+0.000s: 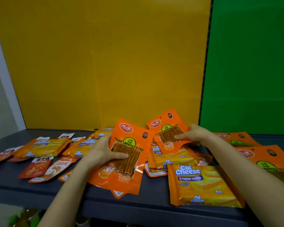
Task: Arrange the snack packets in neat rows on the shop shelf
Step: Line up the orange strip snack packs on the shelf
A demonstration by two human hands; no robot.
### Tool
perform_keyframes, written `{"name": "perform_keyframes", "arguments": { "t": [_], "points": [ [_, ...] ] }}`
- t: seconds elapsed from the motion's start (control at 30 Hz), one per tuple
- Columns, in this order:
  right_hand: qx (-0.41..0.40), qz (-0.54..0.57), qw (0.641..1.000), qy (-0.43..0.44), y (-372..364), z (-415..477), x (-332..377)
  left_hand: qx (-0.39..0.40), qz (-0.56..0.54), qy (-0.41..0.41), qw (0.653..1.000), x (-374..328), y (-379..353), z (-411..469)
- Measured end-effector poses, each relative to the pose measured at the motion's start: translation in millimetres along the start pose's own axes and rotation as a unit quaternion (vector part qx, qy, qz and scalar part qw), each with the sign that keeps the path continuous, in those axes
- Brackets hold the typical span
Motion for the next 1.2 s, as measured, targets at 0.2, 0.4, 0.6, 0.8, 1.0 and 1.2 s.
{"name": "perform_keyframes", "arguments": {
  "t": [0.2,0.4,0.6,0.8,1.0,1.2],
  "points": [
    [-0.041,0.122,0.991,0.034,26,-21,13,-0.063,-0.098,0.003,0.993,-4,25,3],
    [-0.091,0.279,0.955,0.027,69,-64,-7,-0.077,-0.253,0.005,0.964,-26,29,1],
    [-0.103,0.328,0.939,0.014,121,-137,-47,0.01,-0.345,-0.011,0.938,-87,-21,-16],
    [-0.15,0.34,0.928,0.0,195,-198,-111,0.064,-0.365,-0.009,0.929,-153,-89,-44],
    [-0.186,0.326,0.926,-0.025,275,-247,-185,0.091,-0.367,0.027,0.925,-207,-174,-92],
    [-0.189,0.319,0.928,-0.039,339,-282,-251,0.098,-0.375,0.056,0.92,-254,-260,-138]
  ]
}}
Point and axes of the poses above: each hand's wrist, its own z-axis towards the middle knuckle, its own y-axis out of the back of the hand, x = y × z, the point moved 10 cm from there along z, towards the middle knuckle, and after that the axes turned 8 degrees about -x, right-handed, at the moved point
